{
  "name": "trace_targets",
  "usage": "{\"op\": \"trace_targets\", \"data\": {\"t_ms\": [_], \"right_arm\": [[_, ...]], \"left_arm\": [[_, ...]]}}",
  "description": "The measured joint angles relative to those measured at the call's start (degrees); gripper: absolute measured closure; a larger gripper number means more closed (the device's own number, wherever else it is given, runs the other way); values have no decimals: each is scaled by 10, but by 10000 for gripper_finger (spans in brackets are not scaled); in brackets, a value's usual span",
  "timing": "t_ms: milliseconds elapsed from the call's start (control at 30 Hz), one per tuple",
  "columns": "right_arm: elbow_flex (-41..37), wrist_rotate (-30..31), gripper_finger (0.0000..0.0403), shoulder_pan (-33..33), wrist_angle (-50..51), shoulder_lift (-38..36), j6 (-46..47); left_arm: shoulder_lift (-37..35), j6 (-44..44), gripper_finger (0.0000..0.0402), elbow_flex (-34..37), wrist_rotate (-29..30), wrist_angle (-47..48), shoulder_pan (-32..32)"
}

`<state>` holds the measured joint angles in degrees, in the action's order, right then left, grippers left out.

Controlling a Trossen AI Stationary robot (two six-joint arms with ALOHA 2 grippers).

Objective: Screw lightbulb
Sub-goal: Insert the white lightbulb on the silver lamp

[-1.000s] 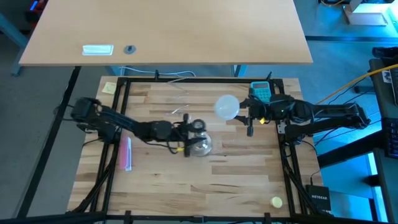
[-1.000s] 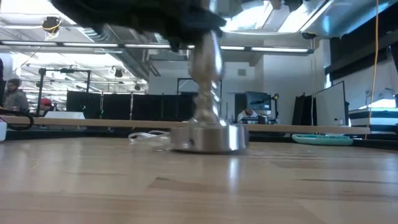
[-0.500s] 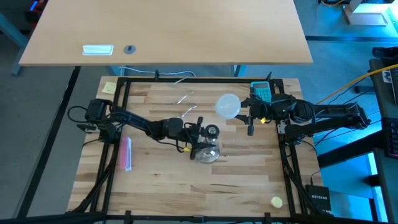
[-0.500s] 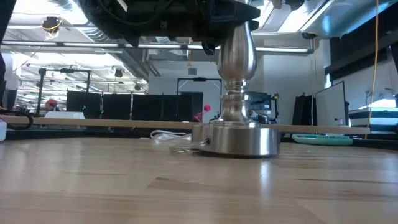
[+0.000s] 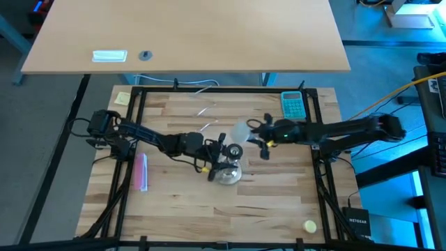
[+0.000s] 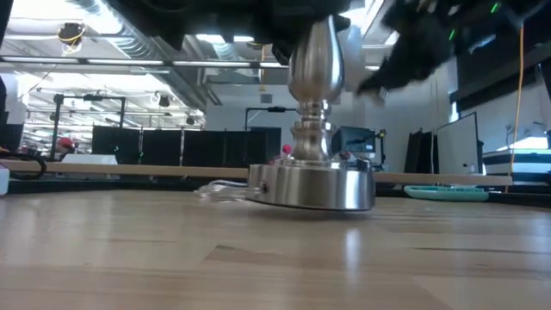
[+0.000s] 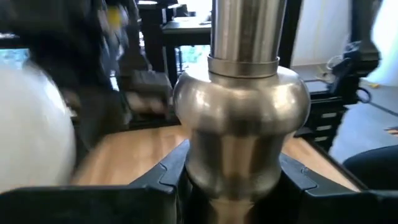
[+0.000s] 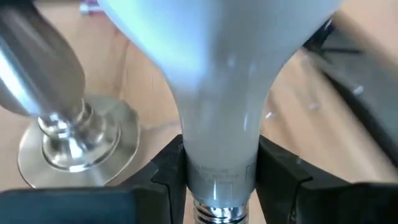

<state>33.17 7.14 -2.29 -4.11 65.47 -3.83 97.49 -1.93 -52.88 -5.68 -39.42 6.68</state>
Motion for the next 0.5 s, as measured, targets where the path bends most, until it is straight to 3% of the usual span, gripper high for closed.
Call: {"op": "trace_targets", "data": {"t_ms": [200, 333, 500], "right_arm": [[-16, -53, 260, -31, -120, 159, 10], [-17, -58, 260, -39, -101, 221, 29], [-17, -29, 260, -38, -34, 233, 55]], "left_arm": [[0, -3, 278, 0, -3, -3, 10], [0, -6, 278, 0, -3, 3, 15], [0, -16, 278, 0, 0, 10, 17]]}}
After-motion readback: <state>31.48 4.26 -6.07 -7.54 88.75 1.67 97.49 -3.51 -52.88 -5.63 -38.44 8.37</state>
